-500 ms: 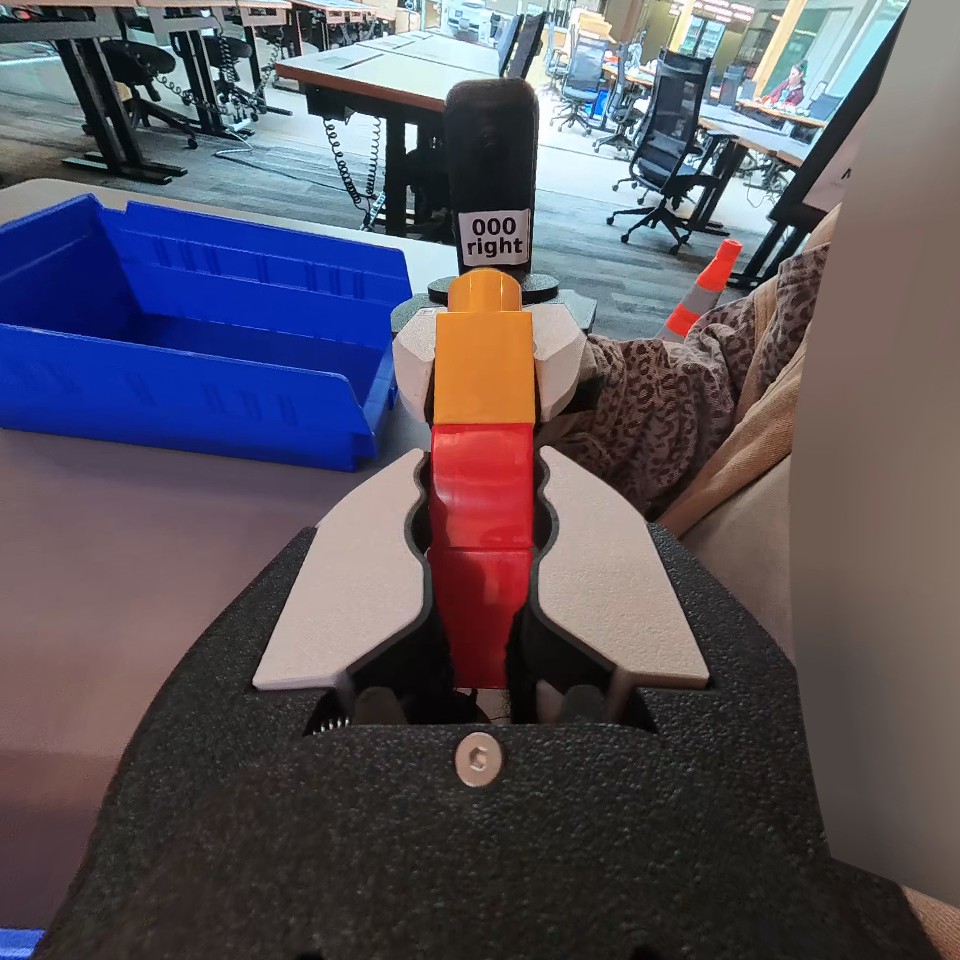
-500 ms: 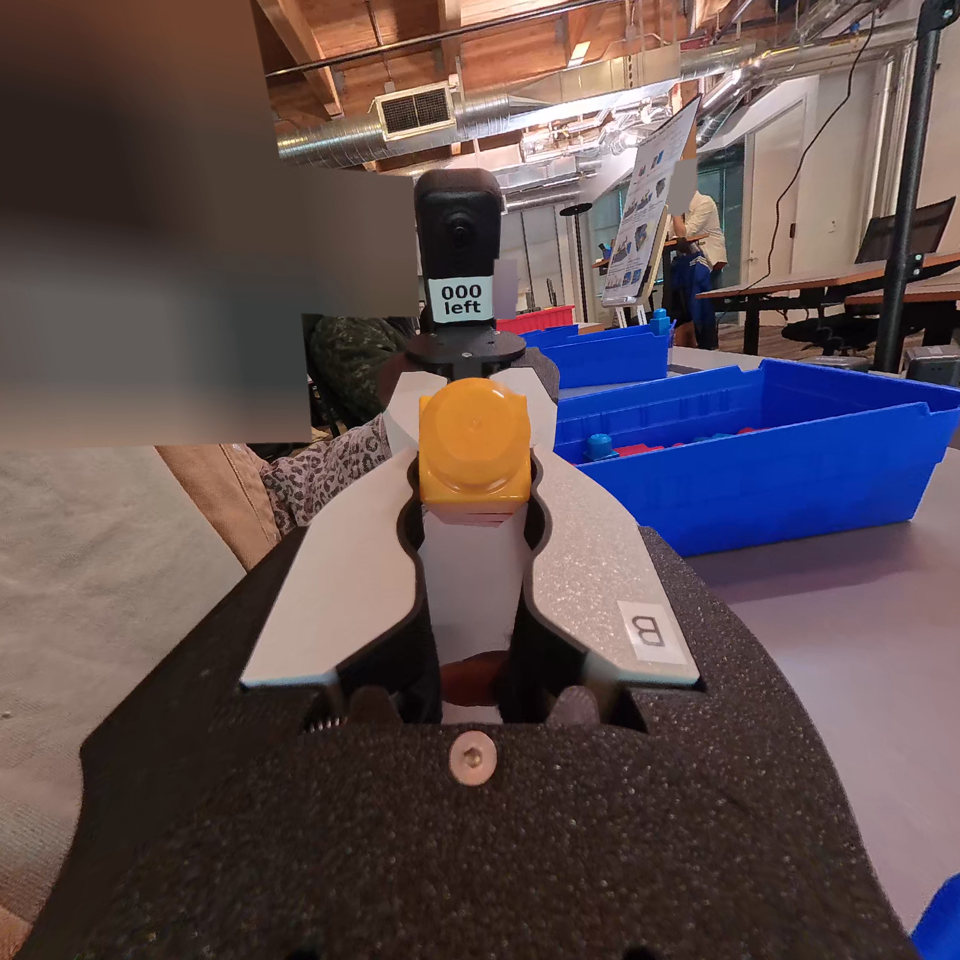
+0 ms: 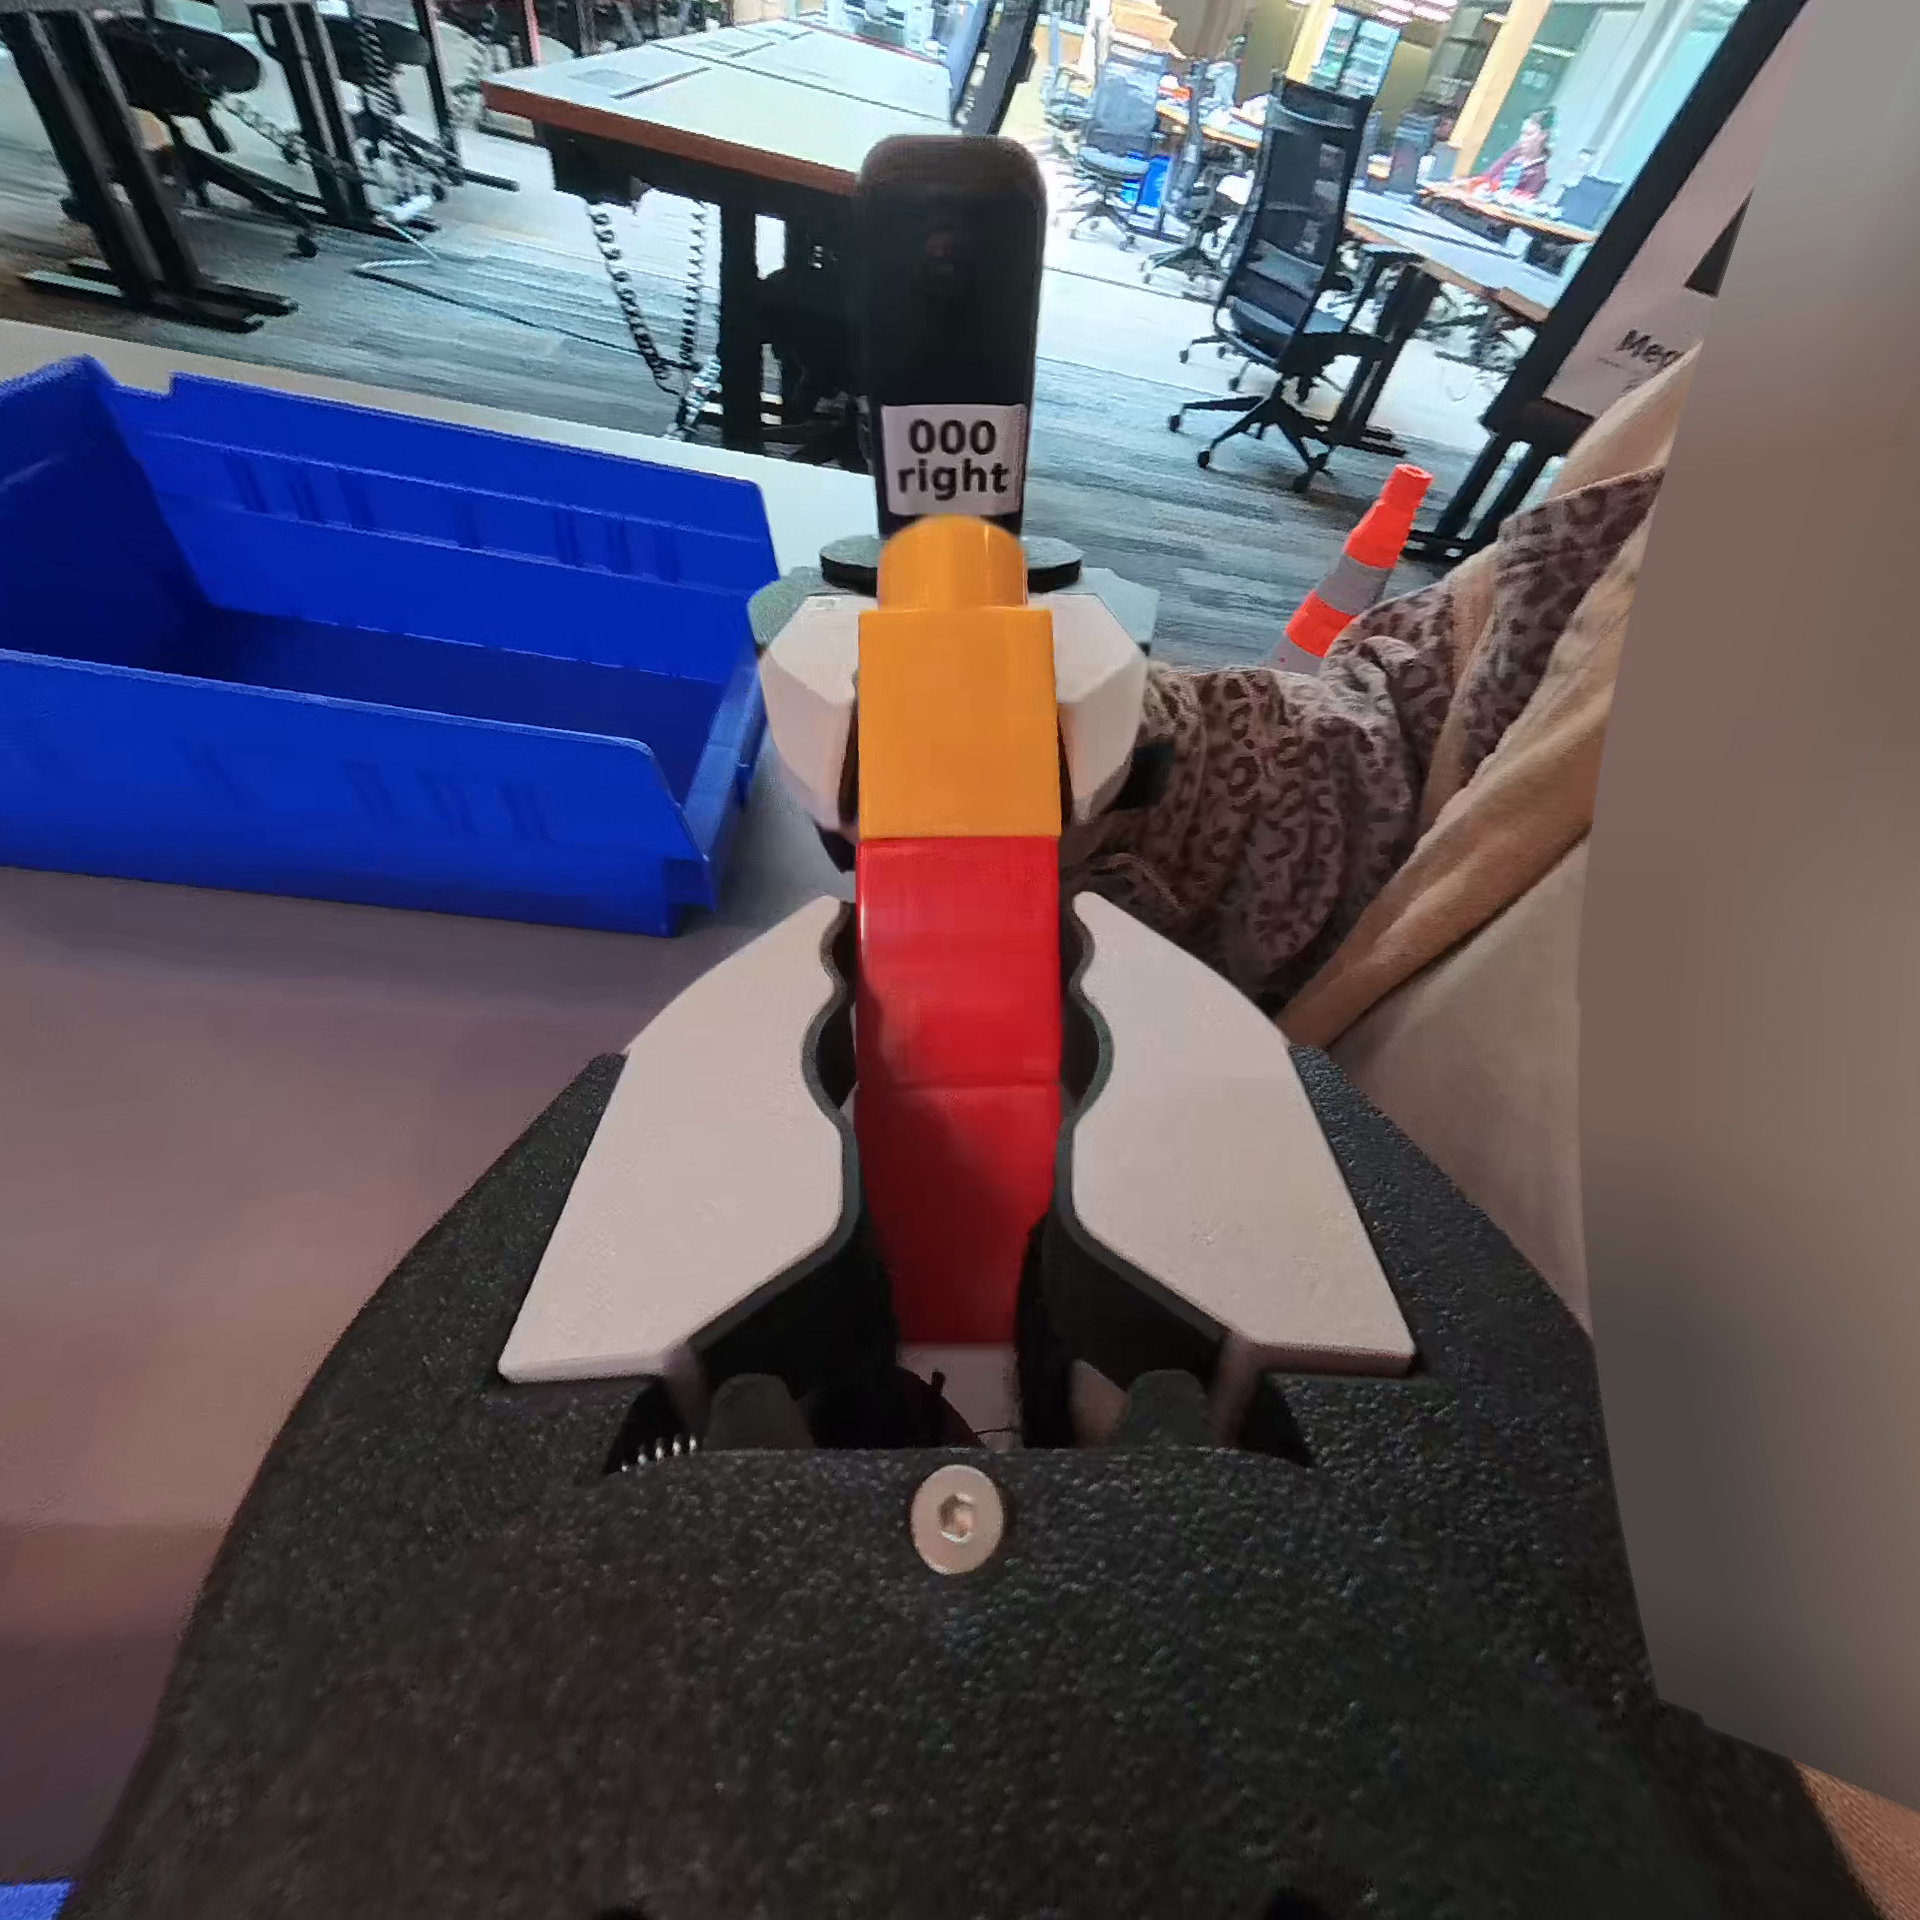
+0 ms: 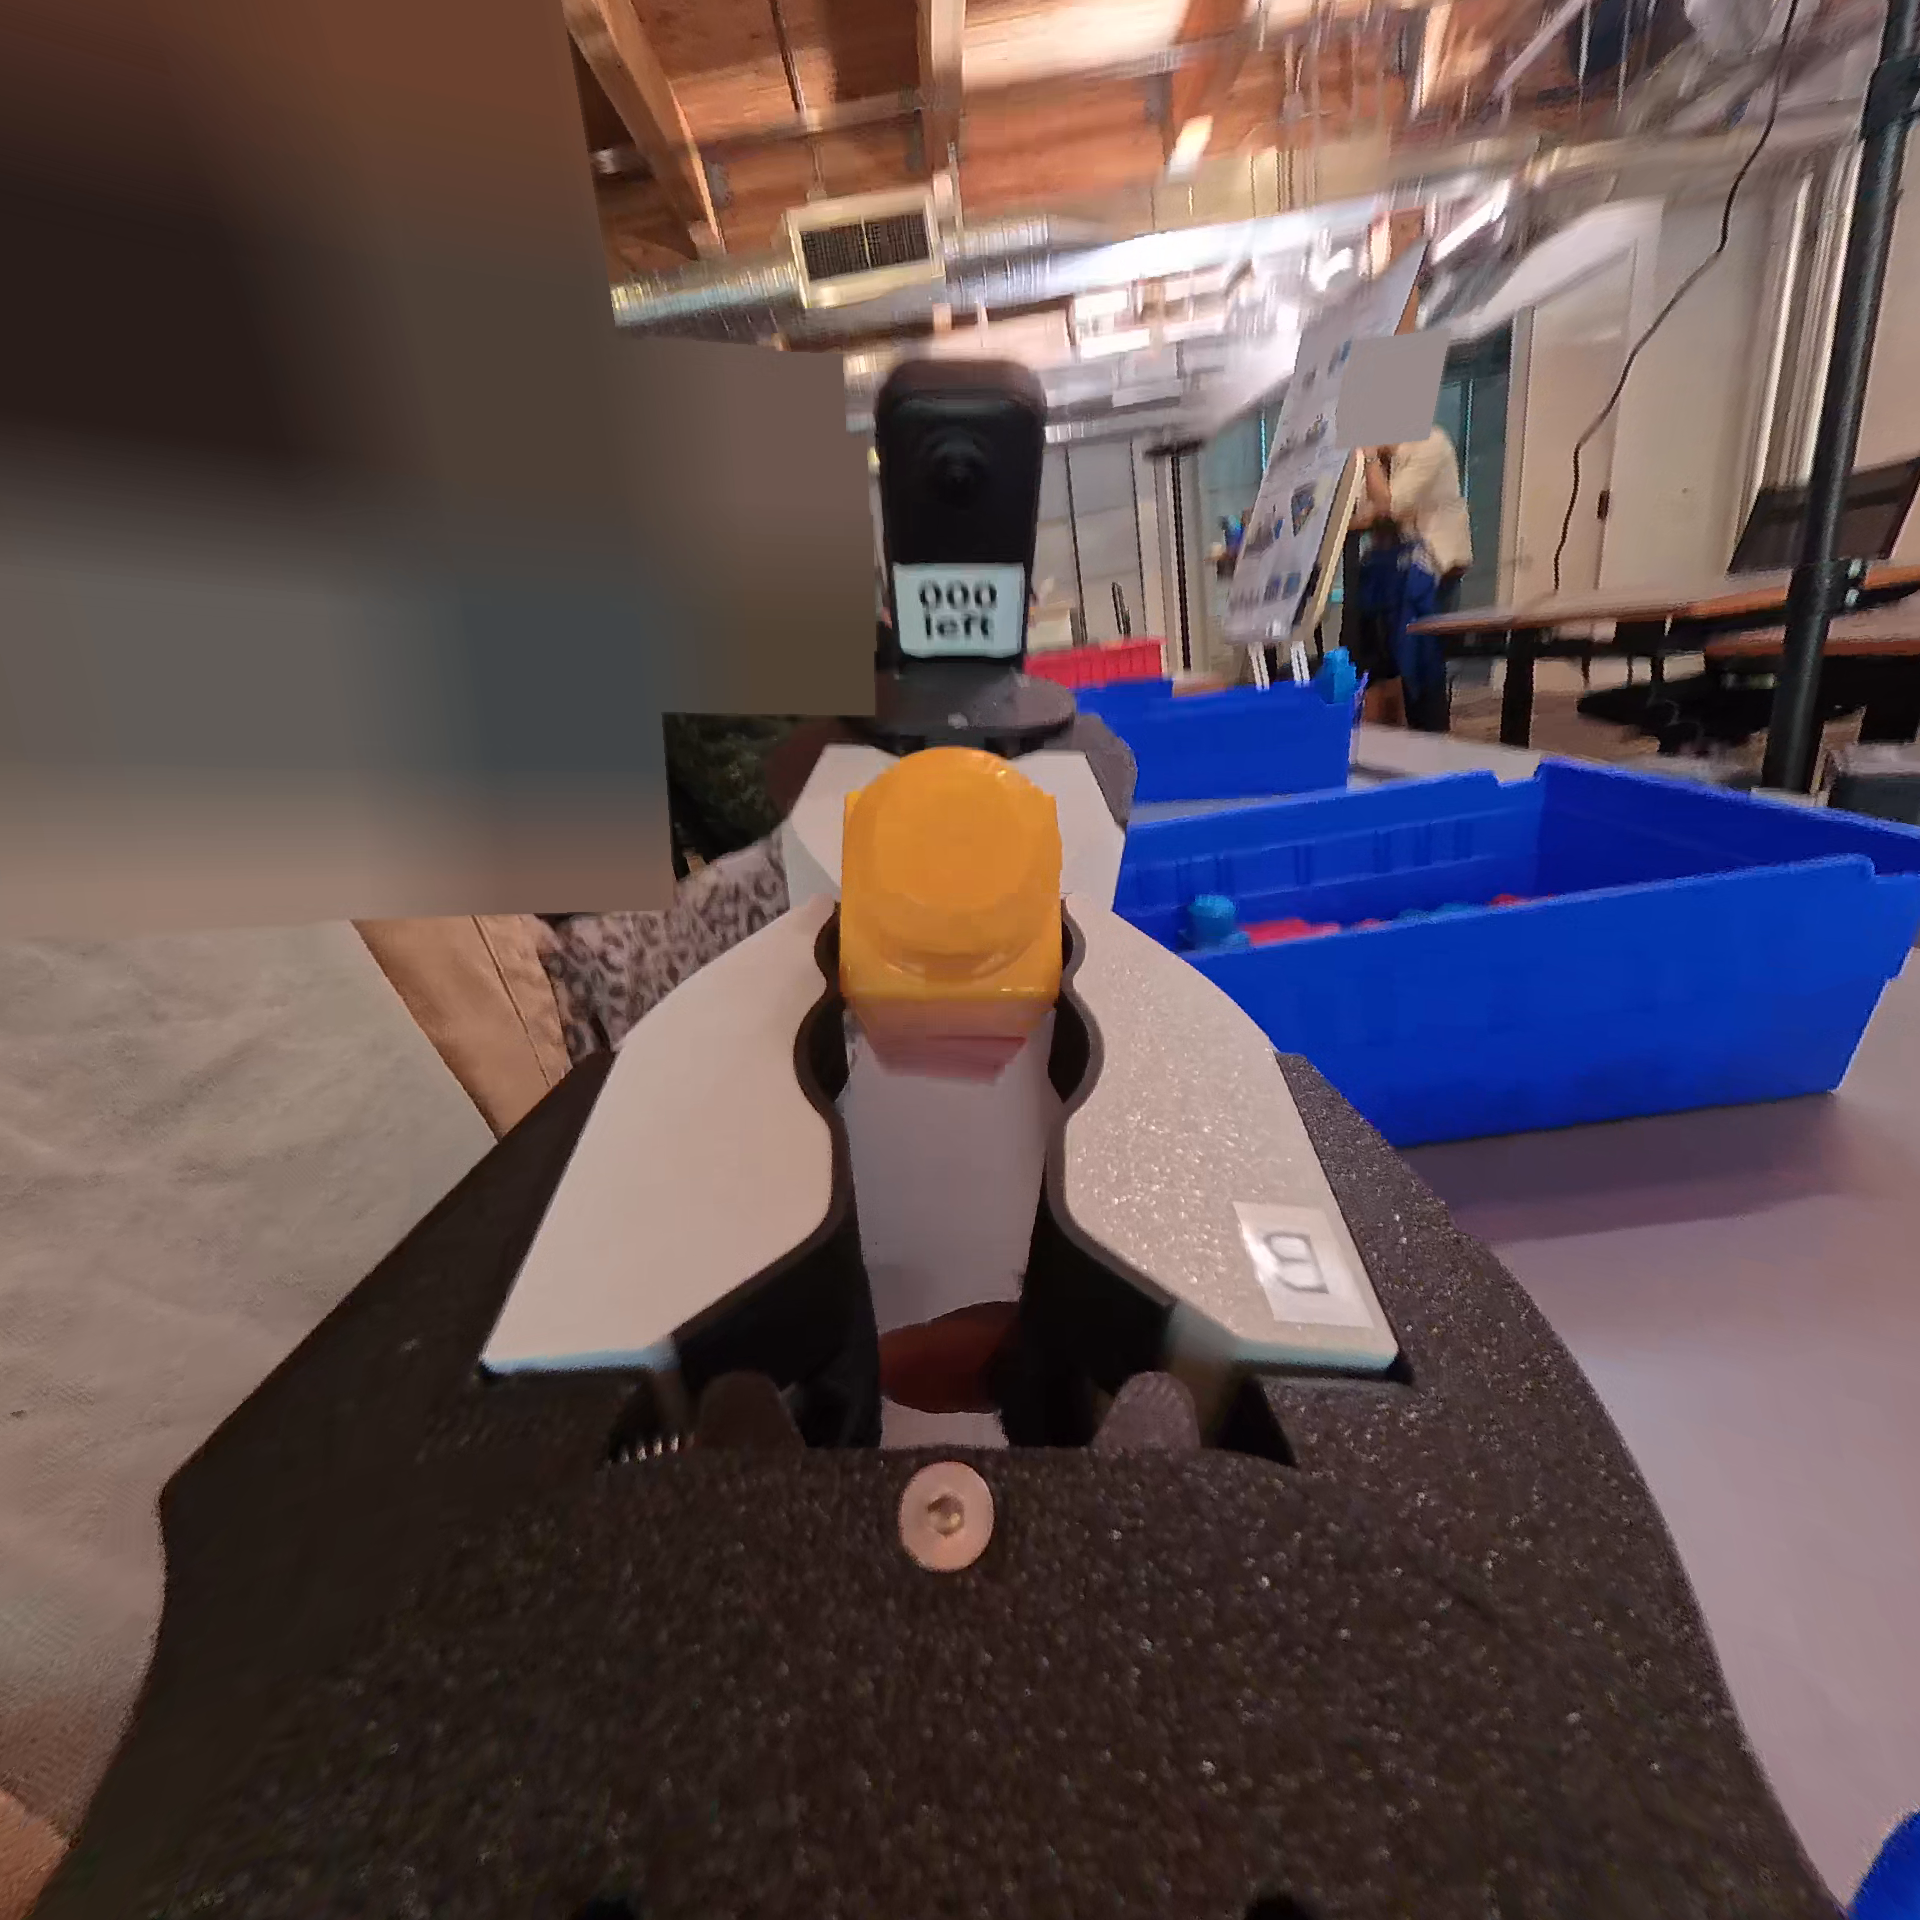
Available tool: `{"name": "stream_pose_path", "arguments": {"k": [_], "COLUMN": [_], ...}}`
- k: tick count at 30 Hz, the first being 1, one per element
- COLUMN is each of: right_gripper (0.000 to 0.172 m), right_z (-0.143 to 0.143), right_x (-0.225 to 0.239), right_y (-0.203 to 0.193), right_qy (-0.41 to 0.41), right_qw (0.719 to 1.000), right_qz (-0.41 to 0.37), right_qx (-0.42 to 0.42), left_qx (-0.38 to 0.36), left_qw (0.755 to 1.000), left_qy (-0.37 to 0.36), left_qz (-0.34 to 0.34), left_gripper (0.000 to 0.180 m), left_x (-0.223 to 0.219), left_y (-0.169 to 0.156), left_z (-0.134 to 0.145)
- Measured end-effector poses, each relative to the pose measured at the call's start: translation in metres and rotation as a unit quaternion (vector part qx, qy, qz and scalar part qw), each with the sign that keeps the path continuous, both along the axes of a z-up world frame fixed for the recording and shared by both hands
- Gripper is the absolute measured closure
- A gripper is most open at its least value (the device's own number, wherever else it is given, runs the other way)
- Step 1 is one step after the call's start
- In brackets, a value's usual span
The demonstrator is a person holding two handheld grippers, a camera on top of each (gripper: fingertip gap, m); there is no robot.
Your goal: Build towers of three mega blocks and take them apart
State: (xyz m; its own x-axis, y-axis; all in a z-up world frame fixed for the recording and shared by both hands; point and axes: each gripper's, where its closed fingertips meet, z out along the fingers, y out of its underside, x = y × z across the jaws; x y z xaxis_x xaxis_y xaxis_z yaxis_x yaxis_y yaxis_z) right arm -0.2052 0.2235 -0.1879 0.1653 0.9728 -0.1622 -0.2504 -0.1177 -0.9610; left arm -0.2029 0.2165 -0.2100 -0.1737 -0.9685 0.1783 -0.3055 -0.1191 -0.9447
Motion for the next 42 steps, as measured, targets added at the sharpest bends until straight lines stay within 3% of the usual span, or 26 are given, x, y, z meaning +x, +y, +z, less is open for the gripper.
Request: {"name": "stream_pose_path", "arguments": {"k": [3, 7, 8, 11, 14, 17, 29, 42], "right_gripper": [0.136, 0.136, 0.135, 0.135, 0.104, 0.13, 0.131, 0.132], "right_z": [0.016, 0.016, 0.016, 0.018, 0.001, 0.002, 0.001, -0.006], "right_x": [0.014, 0.016, 0.015, 0.016, 0.003, -0.003, -0.002, -0.006], "right_y": [0.002, 0.005, 0.005, 0.008, 0.014, 0.011, 0.003, -0.003], "right_qy": [0.068, 0.07, 0.072, 0.09, 0.035, 0.044, 0.024, -0.006], "right_qw": [0.998, 0.997, 0.997, 0.995, 0.998, 0.998, 0.999, 0.999], "right_qz": [-0.007, -0.021, -0.02, -0.031, -0.029, -0.033, -0.022, -0.005], "right_qx": [0.0, 0.006, 0.003, -0.005, -0.038, -0.017, 0.025, 0.04], "left_qx": [-0.015, -0.035, -0.034, -0.021, -0.014, 0.013, 0.109, 0.075], "left_qw": [1.0, 0.999, 0.999, 1.0, 1.0, 1.0, 0.992, 0.996], "left_qy": [0.007, -0.01, -0.005, 0.005, -0.015, -0.005, 0.042, 0.037], "left_qz": [0.016, 0.009, -0.003, 0.004, 0.018, 0.021, 0.043, 0.018], "left_gripper": [0.124, 0.132, 0.143, 0.144, 0.145, 0.145, 0.145, 0.145], "left_x": [-0.011, -0.012, -0.01, -0.006, -0.003, 0.0, 0.001, -0.004], "left_y": [0.01, 0.009, 0.005, 0.007, 0.01, 0.009, 0.005, -0.001], "left_z": [0.001, 0.004, 0.001, -0.006, -0.001, -0.004, -0.005, -0.004]}}
